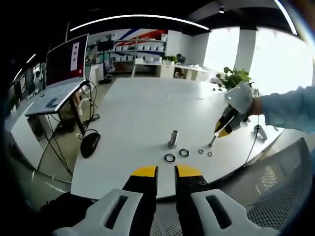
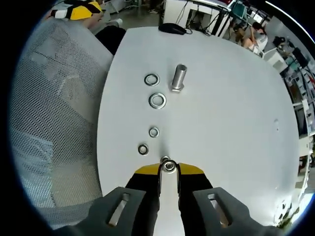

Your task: Place the washer onto the threaded stud by aligning its center hole with the stud, sliding it down to the base, and recovering from edge contact or off-axis alignment until the washer reaches the visible bottom stop.

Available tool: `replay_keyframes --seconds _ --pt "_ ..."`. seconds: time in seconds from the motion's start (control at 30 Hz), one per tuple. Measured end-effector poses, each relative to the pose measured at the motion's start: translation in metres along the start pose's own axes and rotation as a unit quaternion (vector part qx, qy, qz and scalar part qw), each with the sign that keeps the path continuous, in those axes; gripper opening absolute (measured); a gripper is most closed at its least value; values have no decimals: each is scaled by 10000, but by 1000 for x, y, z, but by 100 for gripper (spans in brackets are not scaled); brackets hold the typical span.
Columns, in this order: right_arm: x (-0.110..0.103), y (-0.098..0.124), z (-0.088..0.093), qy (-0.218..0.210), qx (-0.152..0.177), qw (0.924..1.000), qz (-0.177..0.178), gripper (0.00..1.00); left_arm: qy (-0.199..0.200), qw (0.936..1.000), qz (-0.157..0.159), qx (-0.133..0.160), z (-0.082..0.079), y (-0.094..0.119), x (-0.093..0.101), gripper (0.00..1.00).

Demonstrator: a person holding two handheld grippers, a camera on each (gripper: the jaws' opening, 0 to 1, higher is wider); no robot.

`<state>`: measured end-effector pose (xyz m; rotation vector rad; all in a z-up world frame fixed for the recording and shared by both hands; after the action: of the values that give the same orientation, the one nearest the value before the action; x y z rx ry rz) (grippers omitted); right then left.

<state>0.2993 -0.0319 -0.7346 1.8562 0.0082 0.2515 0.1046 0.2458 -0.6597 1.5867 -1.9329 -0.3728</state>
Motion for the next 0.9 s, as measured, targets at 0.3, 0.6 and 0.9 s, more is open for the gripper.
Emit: replay_keyframes --seconds 0.3,0.6,0.9 --pt "1 -6 0 21 -48 10000 -65 13 27 10000 3 30 0 0 0 10" --pt "0 -15 3 14 -82 9998 -158 13 52 10000 3 57 0 0 -1 10" --pt "-1 -27 5 62 -163 9995 -262 13 91 9999 9 104 -1 1 -1 9"
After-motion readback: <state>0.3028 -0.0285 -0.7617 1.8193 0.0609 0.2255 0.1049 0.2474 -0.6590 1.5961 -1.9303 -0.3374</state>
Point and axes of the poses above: the point that each gripper's makers call its tool centre point, and the gripper's own axes: y roughly backward along the fingers, x roughly to its right, z roughly out of its underside, the point moved 9 cm from there along y, roughly backward along the fingers, and after that the axes turned 10 degrees about y, right-handed, at the moved point
